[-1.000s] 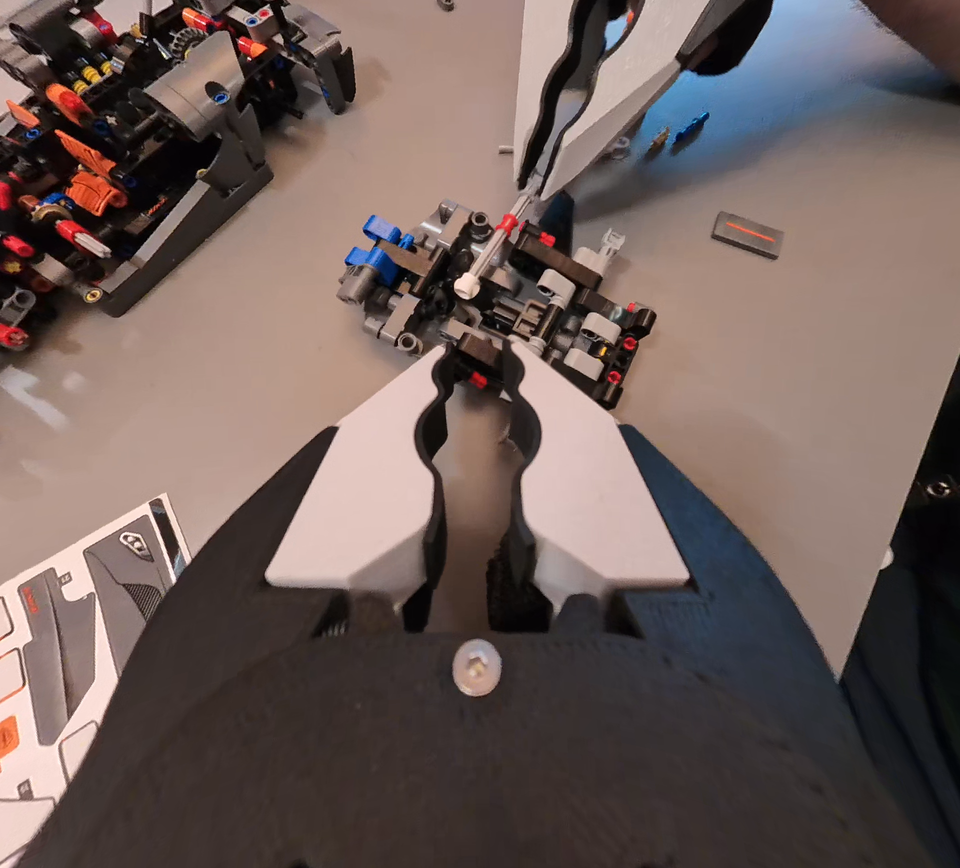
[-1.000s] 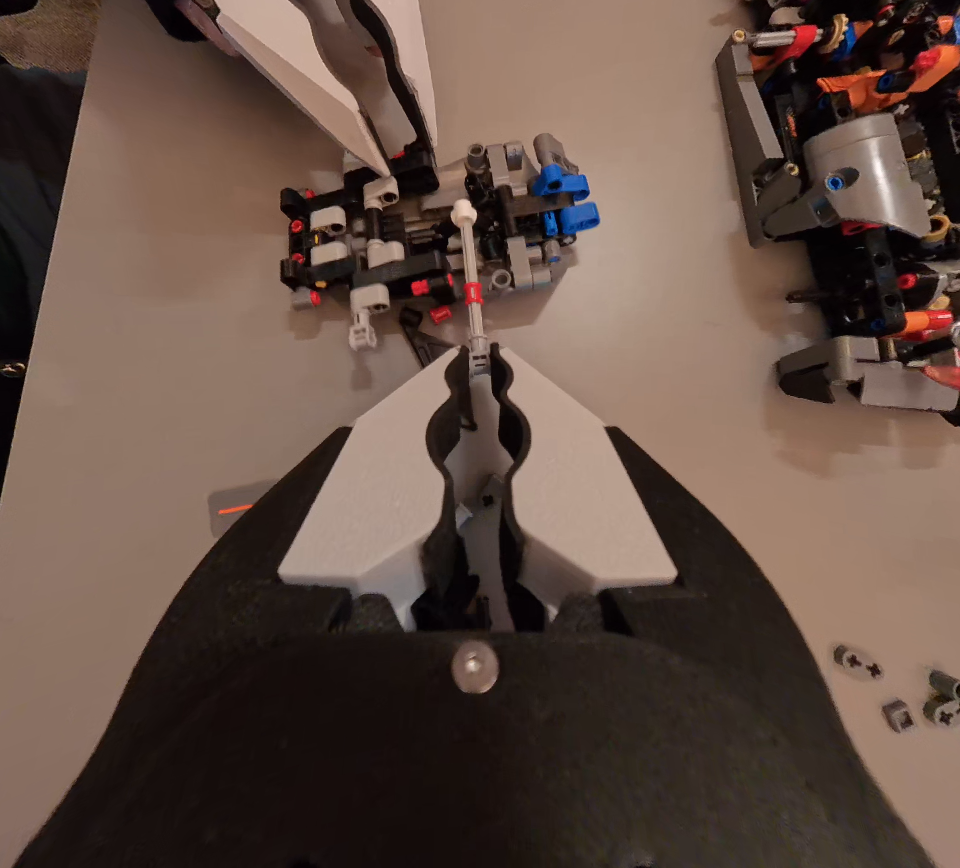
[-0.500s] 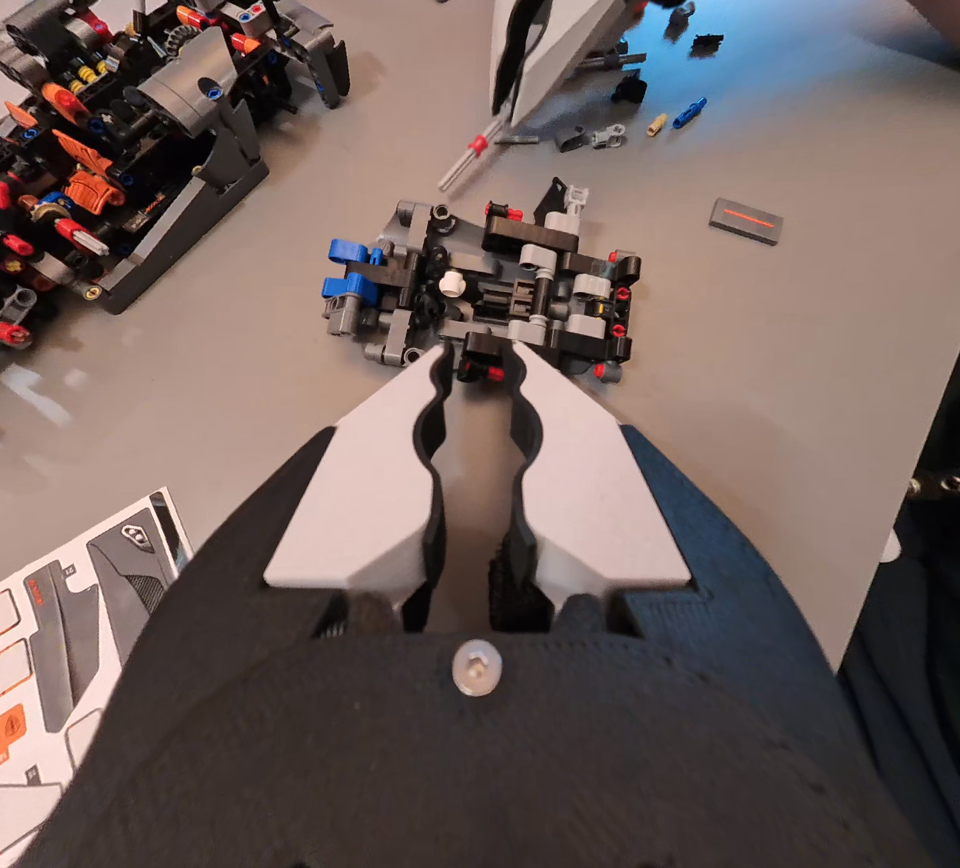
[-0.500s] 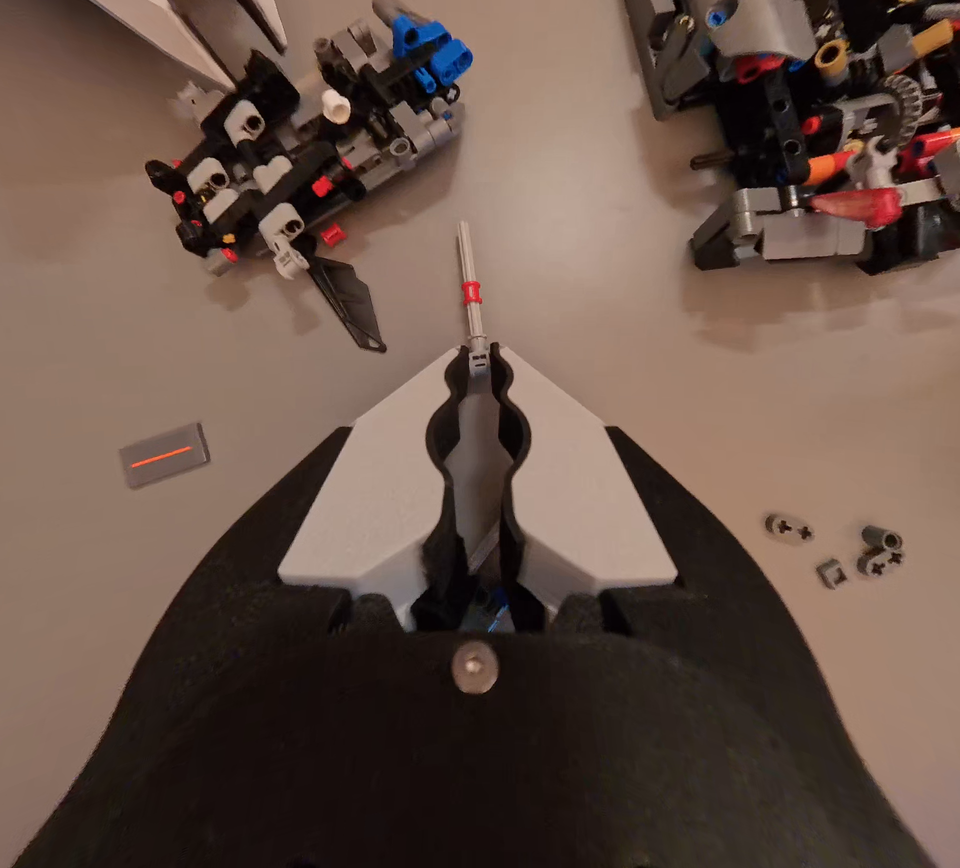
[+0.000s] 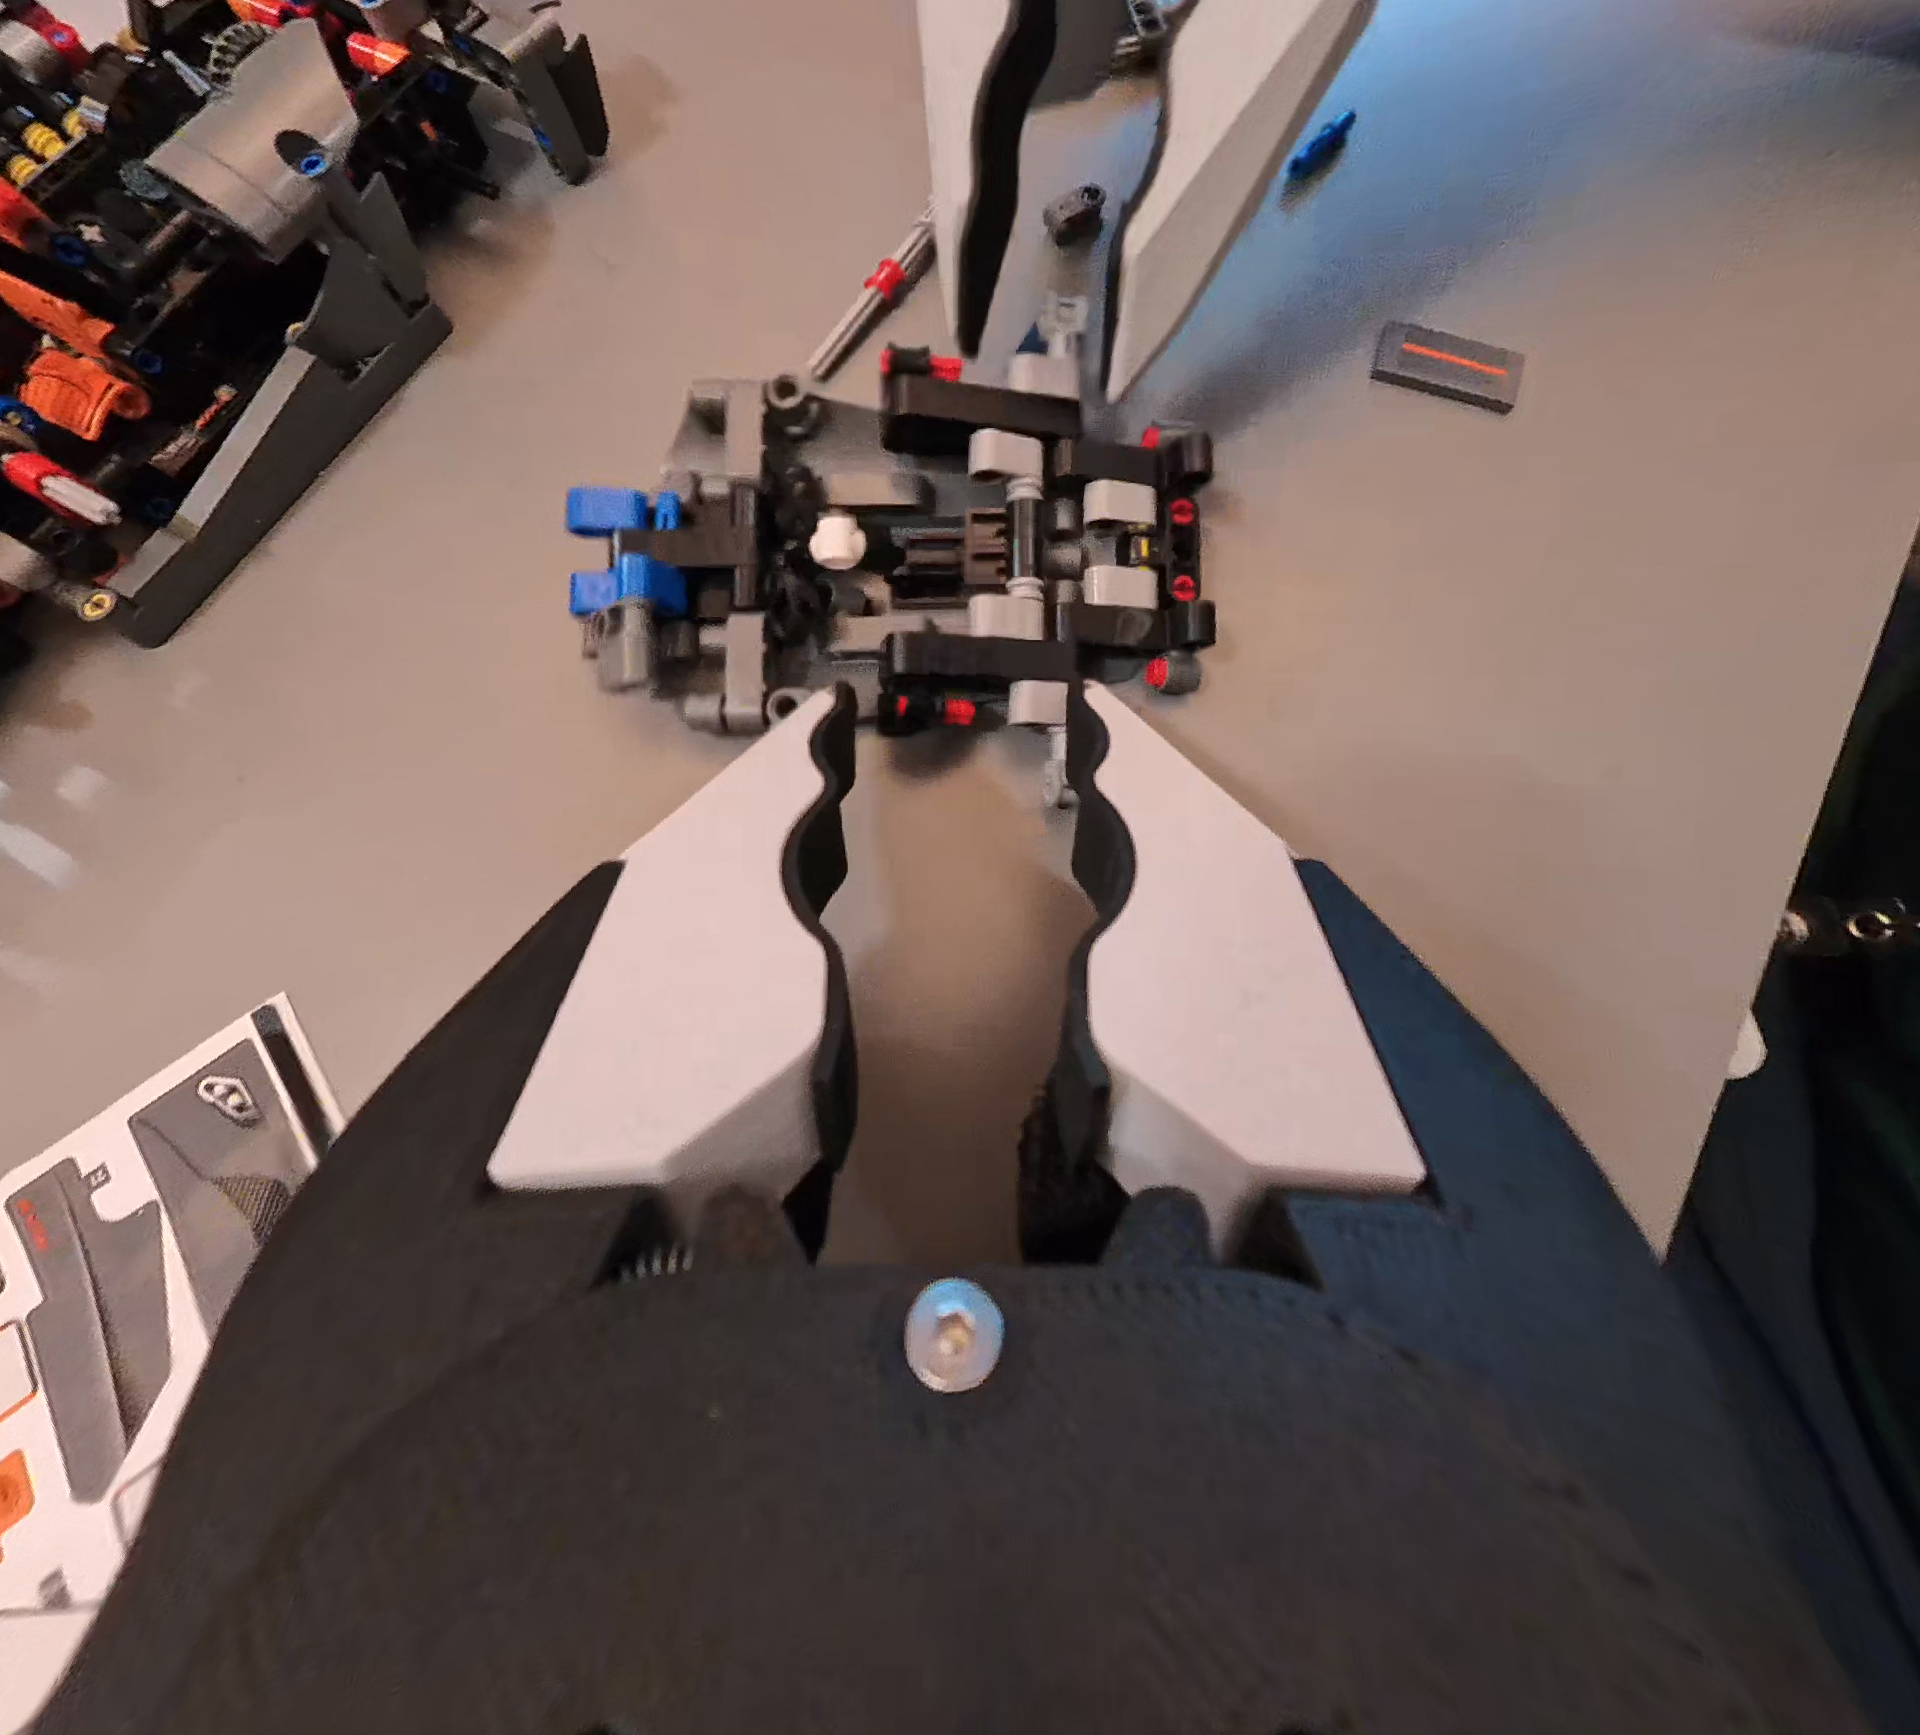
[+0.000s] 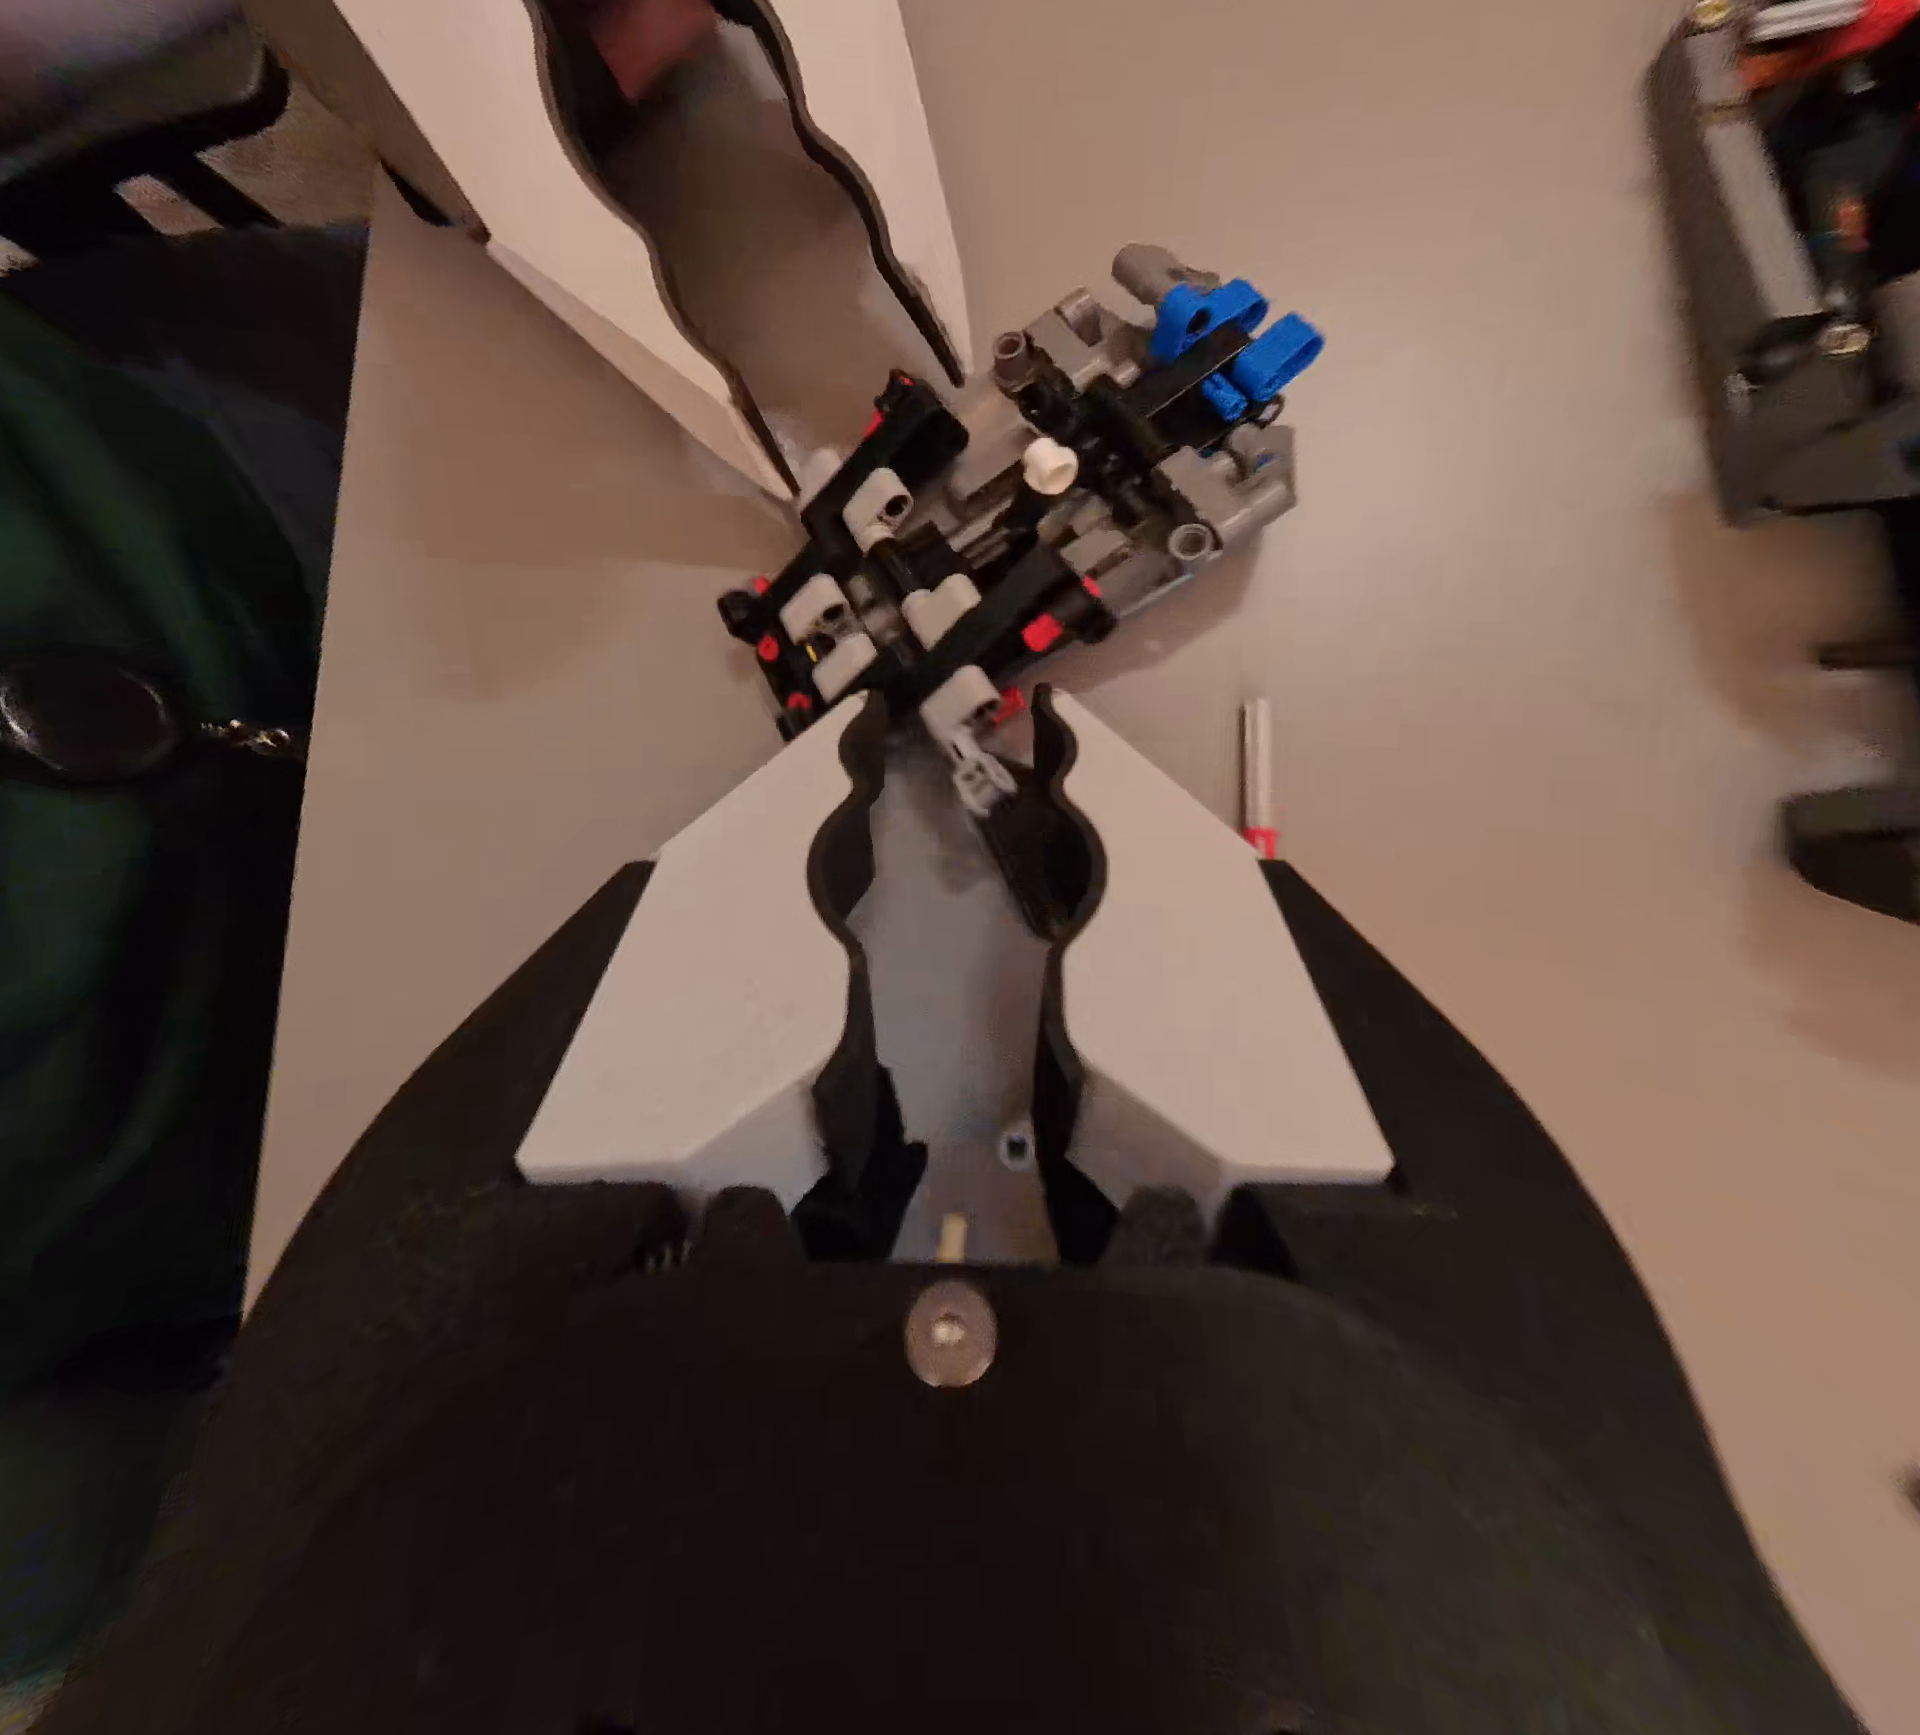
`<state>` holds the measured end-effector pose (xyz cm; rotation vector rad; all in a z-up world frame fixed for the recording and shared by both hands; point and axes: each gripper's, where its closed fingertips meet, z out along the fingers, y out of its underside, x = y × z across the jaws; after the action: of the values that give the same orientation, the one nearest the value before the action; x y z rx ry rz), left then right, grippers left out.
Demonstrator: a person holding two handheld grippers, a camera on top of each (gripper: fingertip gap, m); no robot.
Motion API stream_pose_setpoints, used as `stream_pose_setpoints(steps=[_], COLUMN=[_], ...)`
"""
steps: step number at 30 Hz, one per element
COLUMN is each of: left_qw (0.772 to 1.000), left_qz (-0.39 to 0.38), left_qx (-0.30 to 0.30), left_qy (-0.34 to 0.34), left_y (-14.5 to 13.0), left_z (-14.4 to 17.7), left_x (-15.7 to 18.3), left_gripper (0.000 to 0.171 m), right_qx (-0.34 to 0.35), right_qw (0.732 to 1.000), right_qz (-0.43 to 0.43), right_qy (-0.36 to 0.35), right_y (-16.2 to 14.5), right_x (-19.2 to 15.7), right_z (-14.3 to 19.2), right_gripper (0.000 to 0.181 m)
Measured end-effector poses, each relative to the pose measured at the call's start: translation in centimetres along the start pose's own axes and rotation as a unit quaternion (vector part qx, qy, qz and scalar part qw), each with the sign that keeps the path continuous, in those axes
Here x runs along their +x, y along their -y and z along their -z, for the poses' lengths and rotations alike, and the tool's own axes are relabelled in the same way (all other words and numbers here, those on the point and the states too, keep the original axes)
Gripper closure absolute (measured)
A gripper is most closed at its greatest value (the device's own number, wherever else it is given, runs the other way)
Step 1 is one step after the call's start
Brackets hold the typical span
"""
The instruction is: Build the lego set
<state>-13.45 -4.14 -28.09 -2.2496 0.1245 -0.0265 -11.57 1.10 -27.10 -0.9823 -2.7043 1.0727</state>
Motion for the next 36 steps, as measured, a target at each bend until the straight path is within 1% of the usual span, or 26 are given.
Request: stream_pose_setpoints(steps=[2, 4, 10, 15, 18, 22, 23, 29, 36], left_qw=[1.0, 1.0, 1.0, 0.999, 0.999, 1.0, 1.0, 1.0, 0.999], left_qz=[-0.008, 0.0, -0.02, -0.03, -0.018, -0.011, -0.01, -0.019, -0.032], left_qx=[0.005, 0.016, 0.012, 0.023, 0.028, 0.021, 0.02, 0.019, 0.024], left_qy=[-0.002, -0.002, 0.004, 0.015, 0.008, -0.003, -0.01, -0.009, 0.013], left_y=[0.2, 0.5, 0.5, 0.7, 0.7, 0.4, 0.4, 0.9, 1.1], left_z=[0.0, 0.1, -0.1, 0.2, 0.5, 0.5, 0.5, 0.3, 0.5], left_x=[0.2, 0.1, 0.1, 0.1, 0.1, -0.1, 0.0, -0.3, -0.9], left_gripper=[0.133, 0.136, 0.137, 0.143, 0.14, 0.137, 0.134, 0.133, 0.145], right_qx=[-0.011, -0.015, 0.011, 0.047, 0.052, 0.063, 0.064, 0.059, 0.051], right_qw=[1.0, 1.0, 1.0, 0.998, 0.995, 0.99, 0.988, 0.973, 0.967], right_qz=[-0.017, -0.021, -0.017, 0.044, 0.068, 0.098, 0.112, 0.174, 0.193], right_qy=[0.016, 0.016, 0.014, -0.025, -0.05, -0.081, -0.089, -0.141, -0.161], right_y=[-0.2, -0.4, -0.1, 0.6, 0.6, 1.2, 1.4, 2.4, 2.1], right_x=[-0.3, -0.1, -0.1, -0.8, -1.0, -1.1, -1.1, -1.3, -0.8], right_z=[-0.9, -1.0, -0.7, -0.4, -0.4, -0.1, 0.0, 0.6, 0.7], right_gripper=[0.161, 0.166, 0.167, 0.167, 0.167, 0.167, 0.167, 0.167, 0.167])
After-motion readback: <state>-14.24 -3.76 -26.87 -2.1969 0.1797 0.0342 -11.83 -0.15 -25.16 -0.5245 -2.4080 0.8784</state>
